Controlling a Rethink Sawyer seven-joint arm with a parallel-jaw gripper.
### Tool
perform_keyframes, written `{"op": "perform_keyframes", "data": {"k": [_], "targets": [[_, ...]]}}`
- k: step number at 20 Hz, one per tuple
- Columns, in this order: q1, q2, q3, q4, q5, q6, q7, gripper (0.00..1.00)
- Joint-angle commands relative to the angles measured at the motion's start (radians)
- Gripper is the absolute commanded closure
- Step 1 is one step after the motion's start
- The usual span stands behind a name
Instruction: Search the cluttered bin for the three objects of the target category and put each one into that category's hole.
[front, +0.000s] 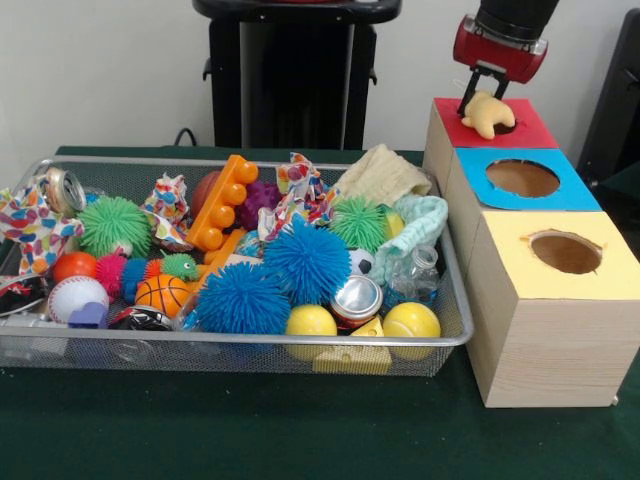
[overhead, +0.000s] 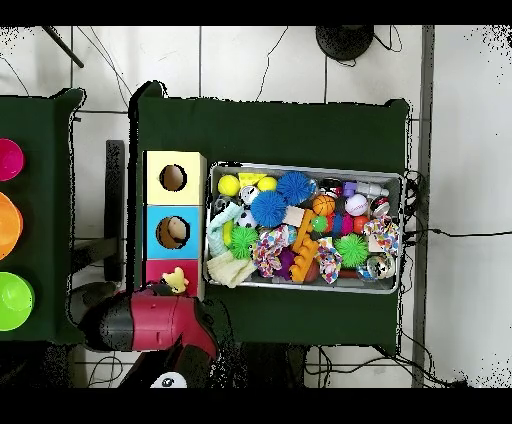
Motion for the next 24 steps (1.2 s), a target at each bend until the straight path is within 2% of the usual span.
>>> {"op": "perform_keyframes", "data": {"k": [1, 16, 24], "targets": [[0.017, 0.009, 0.037, -0.053, 0.063, 0.079, 0.234, 1.0], [0.014, -0.041, 0.023, -0.041, 0.062, 0.137, 0.205, 1.0], [-0.056, 0.003, 0.054, -0.036, 0.047, 0.058, 0.146, 1.0]]}}
